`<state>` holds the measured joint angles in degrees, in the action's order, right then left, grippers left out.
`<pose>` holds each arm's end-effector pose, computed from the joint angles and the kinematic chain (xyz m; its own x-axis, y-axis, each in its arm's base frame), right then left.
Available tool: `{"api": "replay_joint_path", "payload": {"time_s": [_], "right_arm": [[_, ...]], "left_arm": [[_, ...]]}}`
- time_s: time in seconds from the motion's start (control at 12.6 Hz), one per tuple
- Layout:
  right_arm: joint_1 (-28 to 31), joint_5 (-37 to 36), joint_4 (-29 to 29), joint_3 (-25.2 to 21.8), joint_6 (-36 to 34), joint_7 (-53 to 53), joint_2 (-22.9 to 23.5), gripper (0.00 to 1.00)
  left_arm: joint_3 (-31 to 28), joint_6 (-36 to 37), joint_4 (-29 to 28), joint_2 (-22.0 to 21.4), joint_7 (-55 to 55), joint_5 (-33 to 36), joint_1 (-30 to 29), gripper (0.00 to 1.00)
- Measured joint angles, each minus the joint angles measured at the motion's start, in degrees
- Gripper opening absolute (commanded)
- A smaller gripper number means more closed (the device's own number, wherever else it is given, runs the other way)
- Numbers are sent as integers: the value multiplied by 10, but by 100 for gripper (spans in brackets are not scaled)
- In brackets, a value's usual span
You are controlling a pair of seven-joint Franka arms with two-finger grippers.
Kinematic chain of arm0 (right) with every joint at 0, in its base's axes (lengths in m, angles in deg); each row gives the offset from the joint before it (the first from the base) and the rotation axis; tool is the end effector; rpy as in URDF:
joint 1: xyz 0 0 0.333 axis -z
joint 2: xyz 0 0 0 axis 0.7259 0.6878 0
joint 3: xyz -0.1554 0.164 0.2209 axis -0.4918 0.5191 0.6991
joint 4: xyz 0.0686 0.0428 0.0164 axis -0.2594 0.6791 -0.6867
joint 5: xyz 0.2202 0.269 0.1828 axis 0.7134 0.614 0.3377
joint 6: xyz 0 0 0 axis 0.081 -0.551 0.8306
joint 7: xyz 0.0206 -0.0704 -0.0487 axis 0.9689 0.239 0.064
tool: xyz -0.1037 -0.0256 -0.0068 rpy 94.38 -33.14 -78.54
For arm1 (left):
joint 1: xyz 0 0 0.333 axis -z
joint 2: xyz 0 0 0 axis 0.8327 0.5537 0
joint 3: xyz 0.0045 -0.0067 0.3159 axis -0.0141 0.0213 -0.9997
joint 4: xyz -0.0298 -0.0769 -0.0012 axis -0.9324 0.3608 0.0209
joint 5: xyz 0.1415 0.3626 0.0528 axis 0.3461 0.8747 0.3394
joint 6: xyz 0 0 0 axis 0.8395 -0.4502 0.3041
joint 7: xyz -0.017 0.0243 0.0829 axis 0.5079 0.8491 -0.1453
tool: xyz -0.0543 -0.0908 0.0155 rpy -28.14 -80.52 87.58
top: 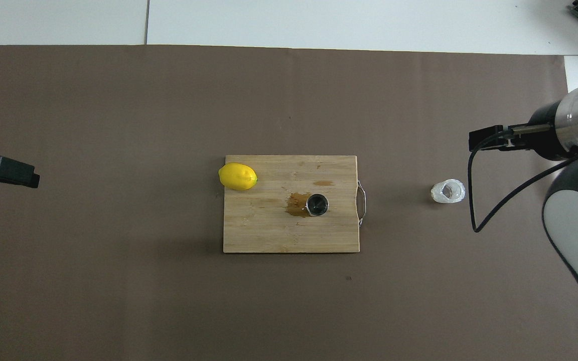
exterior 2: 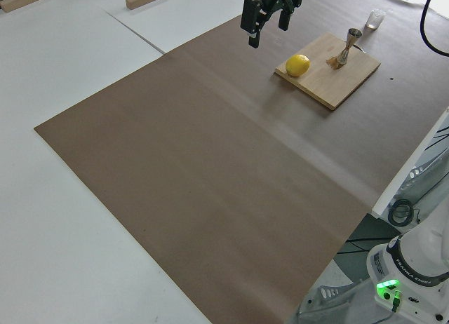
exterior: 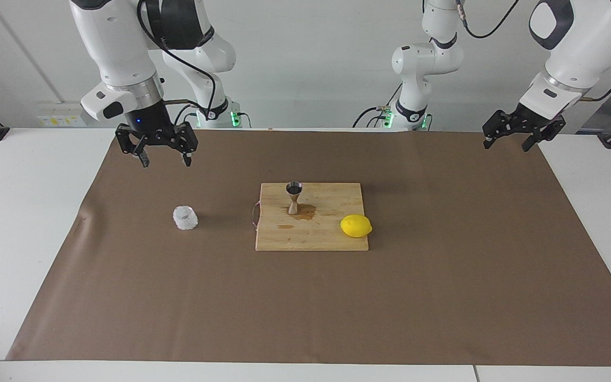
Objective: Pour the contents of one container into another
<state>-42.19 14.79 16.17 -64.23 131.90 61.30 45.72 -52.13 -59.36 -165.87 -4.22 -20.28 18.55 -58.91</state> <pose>0.5698 0.0516 0.6052 0.9932 -0.0058 0.1166 -0.0051 -1.0000 -0.0063 0.5361 -0.0047 0.6093 0.9912 -0.1222 -0.0509 -0.1207 -0.9922 0.0318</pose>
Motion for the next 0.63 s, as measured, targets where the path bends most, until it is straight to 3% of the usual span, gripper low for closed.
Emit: {"api": "replay_joint_path", "payload": {"time_s": [0.63], "right_arm": [[-27, 0, -10, -73, -76, -2, -15, 100]], "left_arm": [[0, 0, 0, 0, 0, 0, 0, 100]]}}
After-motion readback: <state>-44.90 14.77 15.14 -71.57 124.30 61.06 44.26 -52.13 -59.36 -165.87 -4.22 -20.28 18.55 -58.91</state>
